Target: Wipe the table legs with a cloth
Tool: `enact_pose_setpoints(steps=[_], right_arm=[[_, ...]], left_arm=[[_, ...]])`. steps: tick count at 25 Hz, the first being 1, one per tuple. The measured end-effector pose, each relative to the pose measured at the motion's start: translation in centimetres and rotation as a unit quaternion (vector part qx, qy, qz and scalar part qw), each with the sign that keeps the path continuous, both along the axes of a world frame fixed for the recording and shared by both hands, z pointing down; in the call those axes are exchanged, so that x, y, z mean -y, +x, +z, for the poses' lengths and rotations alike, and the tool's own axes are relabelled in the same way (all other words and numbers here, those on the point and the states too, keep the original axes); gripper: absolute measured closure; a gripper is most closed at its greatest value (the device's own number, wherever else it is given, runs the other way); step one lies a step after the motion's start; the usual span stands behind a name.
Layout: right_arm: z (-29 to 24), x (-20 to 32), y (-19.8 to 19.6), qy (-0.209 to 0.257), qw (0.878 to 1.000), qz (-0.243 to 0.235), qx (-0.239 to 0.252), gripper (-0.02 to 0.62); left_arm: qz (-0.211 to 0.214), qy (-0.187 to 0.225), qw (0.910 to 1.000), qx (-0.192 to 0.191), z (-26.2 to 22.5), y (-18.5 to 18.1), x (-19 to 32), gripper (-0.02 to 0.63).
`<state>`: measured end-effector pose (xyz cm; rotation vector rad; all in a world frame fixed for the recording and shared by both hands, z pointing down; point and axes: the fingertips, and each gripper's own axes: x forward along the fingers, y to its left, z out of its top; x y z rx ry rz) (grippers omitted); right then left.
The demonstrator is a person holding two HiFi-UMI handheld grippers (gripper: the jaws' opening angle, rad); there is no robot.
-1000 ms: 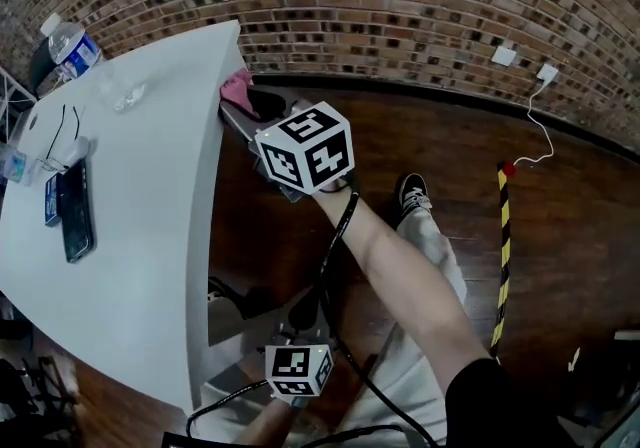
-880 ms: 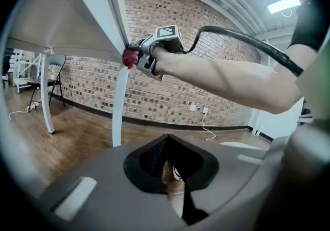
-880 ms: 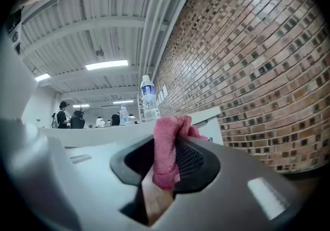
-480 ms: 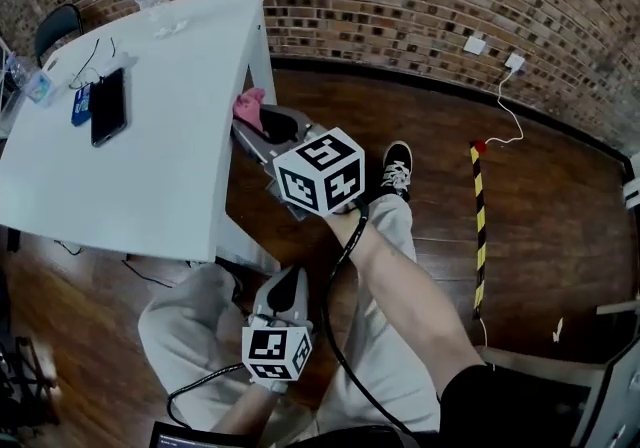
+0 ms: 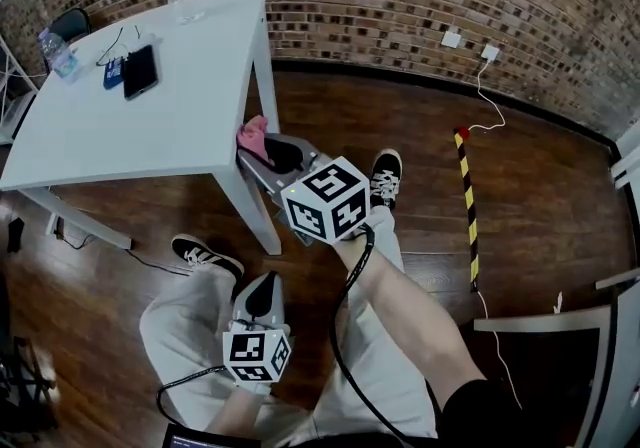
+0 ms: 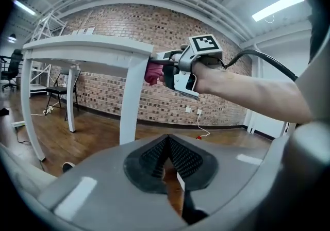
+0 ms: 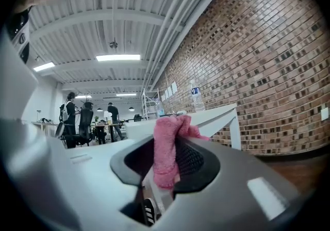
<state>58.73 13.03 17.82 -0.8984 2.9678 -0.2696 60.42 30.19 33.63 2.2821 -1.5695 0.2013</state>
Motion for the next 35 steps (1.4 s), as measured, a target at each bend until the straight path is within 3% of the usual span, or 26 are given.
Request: enact_pose_setpoints(steps=[9,20,26,35], right_arm=[[2.7,-2.1,0.2,-0.018,1.0,0.017,-0.002,0.502],[13.8,-0.6,0.7,-0.125,0.991,0.028,0.03,0.502],[21.4,0.8,1.3,-0.196,0.979,0.033,0.052,0.502],[35.8,1.5,1.2,-0.316,0.945,0.053,0.065,0.502]], left_arm=[[0.006,-0.001,0.9999,0.009,0.4,-1.3,-2.1,0.603],[-0.006,-0.023,0.9993,0.03,2.4,-2.7,0.6,0.603],[-0.005,-0.036,0.9983,0.046,4.7,-2.2,2.0,0.603],[0.023,-0.074,0.9952,0.06,9.1,0.4,3.3,0.603]])
